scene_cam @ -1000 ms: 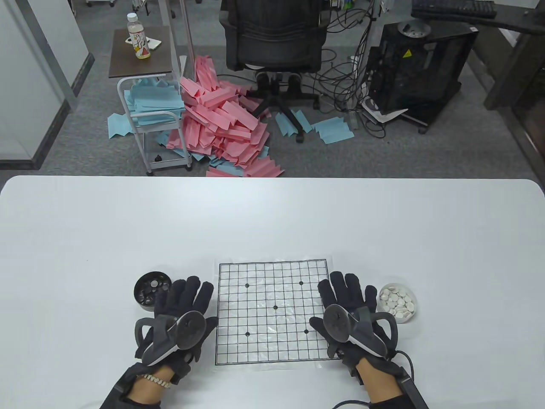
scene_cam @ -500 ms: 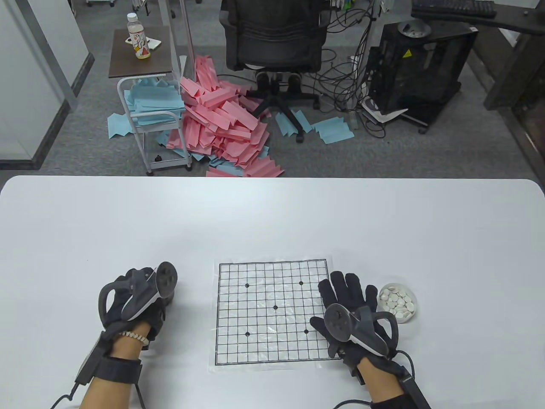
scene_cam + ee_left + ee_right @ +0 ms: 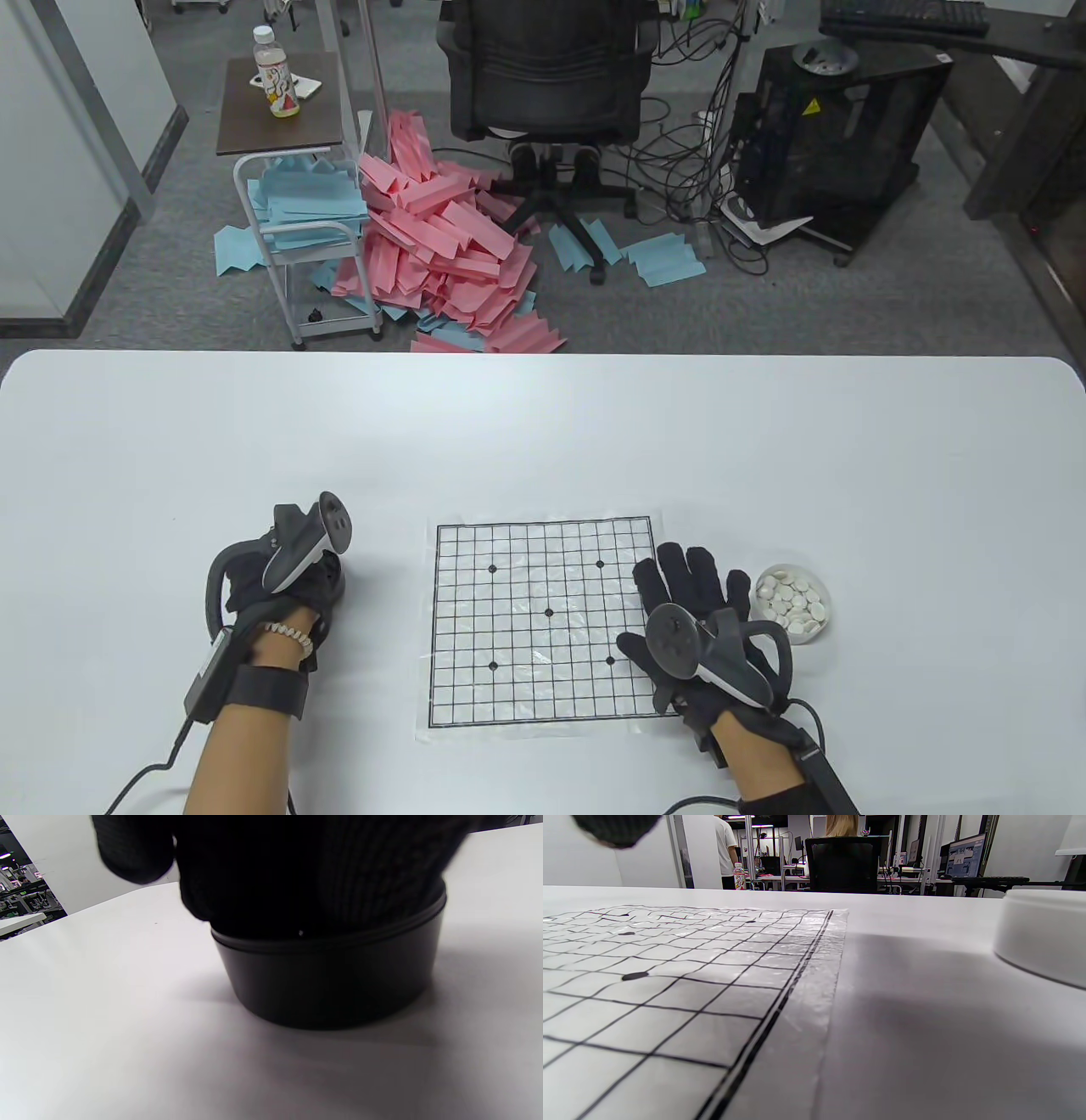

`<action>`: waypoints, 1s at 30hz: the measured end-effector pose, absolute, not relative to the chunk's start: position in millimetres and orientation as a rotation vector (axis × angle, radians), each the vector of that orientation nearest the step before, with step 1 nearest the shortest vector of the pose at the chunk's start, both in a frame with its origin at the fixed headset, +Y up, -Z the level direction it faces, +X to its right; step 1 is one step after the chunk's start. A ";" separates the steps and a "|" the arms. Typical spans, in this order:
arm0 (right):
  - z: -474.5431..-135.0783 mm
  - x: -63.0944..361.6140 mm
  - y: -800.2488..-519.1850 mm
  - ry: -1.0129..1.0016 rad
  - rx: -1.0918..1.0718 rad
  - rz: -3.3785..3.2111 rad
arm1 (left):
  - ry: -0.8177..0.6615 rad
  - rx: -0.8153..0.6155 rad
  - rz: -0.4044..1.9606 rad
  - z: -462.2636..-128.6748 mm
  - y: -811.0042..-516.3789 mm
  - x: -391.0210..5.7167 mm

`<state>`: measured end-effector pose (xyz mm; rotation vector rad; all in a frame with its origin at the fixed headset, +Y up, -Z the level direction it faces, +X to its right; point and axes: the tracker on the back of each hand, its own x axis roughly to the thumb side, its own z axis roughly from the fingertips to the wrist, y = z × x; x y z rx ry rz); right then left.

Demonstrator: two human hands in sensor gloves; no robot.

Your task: Place Go stones in plus sign pattern

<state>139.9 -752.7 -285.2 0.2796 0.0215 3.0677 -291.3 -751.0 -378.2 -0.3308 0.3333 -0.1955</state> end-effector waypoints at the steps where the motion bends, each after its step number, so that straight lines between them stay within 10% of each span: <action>1: -285.3 139.8 -752.8 0.020 0.281 3.068 | 0.331 -0.317 -0.216 -378.5 -751.3 -291.3; 30: -286.4 140.1 -754.0 0.022 0.281 3.066 | 0.188 0.015 -0.251 -364.3 -721.6 -260.2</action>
